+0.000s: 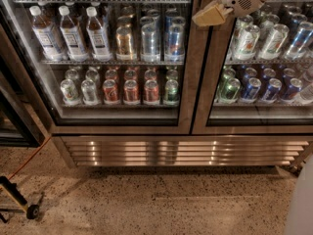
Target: Open left fridge door
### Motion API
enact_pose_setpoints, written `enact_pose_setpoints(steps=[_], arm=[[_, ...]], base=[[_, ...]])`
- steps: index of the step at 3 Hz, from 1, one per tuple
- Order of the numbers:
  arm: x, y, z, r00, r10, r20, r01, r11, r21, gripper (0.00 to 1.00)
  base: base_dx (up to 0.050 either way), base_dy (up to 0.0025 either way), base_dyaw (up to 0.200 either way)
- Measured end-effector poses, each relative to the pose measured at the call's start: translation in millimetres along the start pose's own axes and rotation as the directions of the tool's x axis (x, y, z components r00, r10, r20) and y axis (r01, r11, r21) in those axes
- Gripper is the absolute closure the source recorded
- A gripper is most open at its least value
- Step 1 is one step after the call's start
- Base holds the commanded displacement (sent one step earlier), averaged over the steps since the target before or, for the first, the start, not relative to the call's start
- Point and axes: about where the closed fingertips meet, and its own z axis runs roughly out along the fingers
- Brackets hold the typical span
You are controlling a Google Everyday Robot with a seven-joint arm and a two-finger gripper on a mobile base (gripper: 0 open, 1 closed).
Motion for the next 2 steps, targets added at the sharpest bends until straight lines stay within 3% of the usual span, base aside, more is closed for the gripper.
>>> enact_pose_setpoints(steps=[2], arm=[[1.9,-9.2,-5.9,1.0,0.0,0.0,0.0,1.0,0.0,1.0]], base=[[0.0,0.0,0.0]])
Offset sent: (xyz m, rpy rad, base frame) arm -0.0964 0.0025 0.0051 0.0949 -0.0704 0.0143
